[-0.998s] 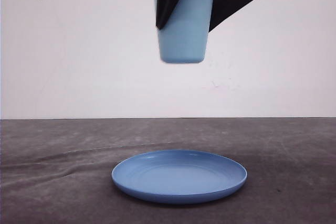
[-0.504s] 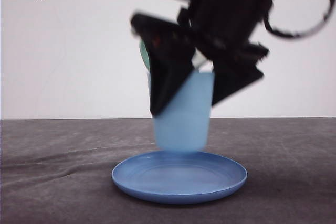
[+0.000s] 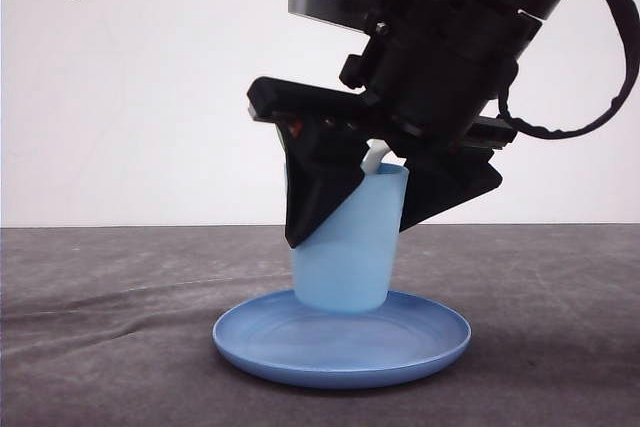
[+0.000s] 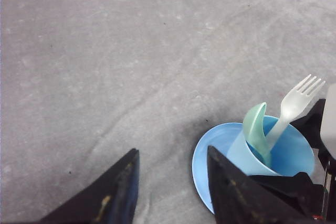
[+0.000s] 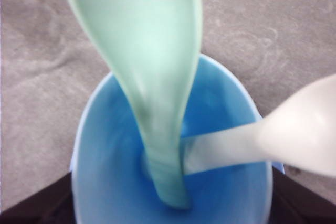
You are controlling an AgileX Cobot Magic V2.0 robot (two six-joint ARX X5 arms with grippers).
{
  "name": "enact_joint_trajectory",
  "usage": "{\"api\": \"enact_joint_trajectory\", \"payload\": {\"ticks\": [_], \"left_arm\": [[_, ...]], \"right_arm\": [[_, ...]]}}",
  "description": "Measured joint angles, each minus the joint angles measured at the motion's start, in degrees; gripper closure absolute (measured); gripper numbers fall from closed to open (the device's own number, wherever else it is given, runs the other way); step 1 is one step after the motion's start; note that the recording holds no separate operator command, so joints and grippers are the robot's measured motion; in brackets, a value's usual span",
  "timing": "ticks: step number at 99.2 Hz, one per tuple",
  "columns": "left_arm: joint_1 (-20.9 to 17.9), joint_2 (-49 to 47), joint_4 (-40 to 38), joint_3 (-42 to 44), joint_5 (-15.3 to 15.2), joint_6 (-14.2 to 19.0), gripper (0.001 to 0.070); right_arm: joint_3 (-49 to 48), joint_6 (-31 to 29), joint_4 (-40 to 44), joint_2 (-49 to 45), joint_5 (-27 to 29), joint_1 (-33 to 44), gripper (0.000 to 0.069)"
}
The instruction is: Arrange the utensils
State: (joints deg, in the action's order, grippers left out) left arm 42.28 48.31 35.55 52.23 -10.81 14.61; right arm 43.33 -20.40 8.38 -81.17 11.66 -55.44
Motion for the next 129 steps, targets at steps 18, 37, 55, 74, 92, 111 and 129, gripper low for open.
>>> {"api": "enact_joint_trajectory", "payload": {"ticks": [18, 37, 55, 74, 92, 111, 129], "left_arm": [[0.0, 0.0, 0.0, 0.0, 0.0, 0.0, 0.0474], [0.0, 0.0, 0.0, 0.0, 0.0, 0.0, 0.0474], [0.0, 0.0, 0.0, 0.0, 0.0, 0.0, 0.0474], [0.0, 0.0, 0.0, 0.0, 0.0, 0.0, 0.0474], [0.0, 0.0, 0.1, 0.0, 0.0, 0.0, 0.0474], [0.0, 0.0, 0.0, 0.0, 0.0, 0.0, 0.0474], [0.0, 0.0, 0.0, 0.0, 0.0, 0.0, 0.0474]], "right_arm": [[0.0, -0.1, 0.0, -0.3, 0.1, 0.0, 0.0274], [0.0, -0.7, 0.0, -3.2, 0.1, 0.0, 0.0274], [0.0, -1.1, -0.2, -3.4, 0.1, 0.0, 0.0256], [0.0, -2.1, 1.0, -3.4, -0.1, 0.0, 0.0111], [0.0, -2.7, 4.6, -1.6, -3.4, 0.0, 0.01], [0.0, -3.8, 11.2, 6.9, -4.6, 0.0, 0.0099], [0.0, -3.9, 15.5, 17.7, -3.8, 0.0, 0.0099]]}}
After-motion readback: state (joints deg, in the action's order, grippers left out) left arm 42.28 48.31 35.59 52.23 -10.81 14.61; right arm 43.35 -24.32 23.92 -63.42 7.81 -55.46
